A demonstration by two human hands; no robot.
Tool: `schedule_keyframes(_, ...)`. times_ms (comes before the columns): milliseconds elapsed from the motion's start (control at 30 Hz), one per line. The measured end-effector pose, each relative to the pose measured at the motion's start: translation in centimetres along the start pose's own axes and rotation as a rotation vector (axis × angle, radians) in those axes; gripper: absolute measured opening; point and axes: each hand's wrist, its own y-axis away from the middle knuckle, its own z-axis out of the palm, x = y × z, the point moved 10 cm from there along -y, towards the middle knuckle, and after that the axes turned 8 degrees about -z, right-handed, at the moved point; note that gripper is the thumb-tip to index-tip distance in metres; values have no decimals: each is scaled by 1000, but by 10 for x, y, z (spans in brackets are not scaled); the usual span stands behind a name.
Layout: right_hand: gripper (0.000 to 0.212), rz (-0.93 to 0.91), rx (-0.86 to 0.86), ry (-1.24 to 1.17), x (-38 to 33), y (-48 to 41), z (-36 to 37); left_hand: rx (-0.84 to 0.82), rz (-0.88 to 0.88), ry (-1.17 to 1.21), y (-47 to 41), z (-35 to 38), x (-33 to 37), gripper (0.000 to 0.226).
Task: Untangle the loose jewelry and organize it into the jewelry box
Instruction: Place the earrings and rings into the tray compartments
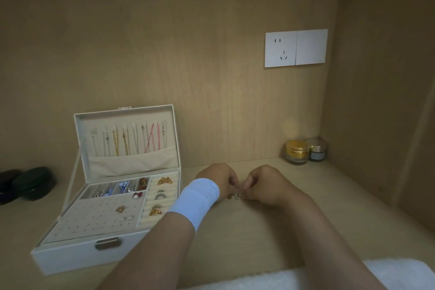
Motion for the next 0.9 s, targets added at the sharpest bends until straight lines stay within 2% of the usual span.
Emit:
schedule_keyframes(167,19,-51,70,-59,-9,-2,-1,64,41,2,12,-24,5,12)
schedule_keyframes(300,27,-82,89,-158,-23,-3,5,150,82,119,29,-53,-10,8)
schedule_keyframes(567,6,-111,103,-371,-70,9,14,241,82,240,81,-96,-65,9)
schedule_keyframes(667,8,-151,113,-381,-102,10,21,246,54,267,100,-107,-95,8)
schedule_keyframes(900,17,-377,-24,-257,-197,2,66,316,-28,344,130,-134,-171,9)
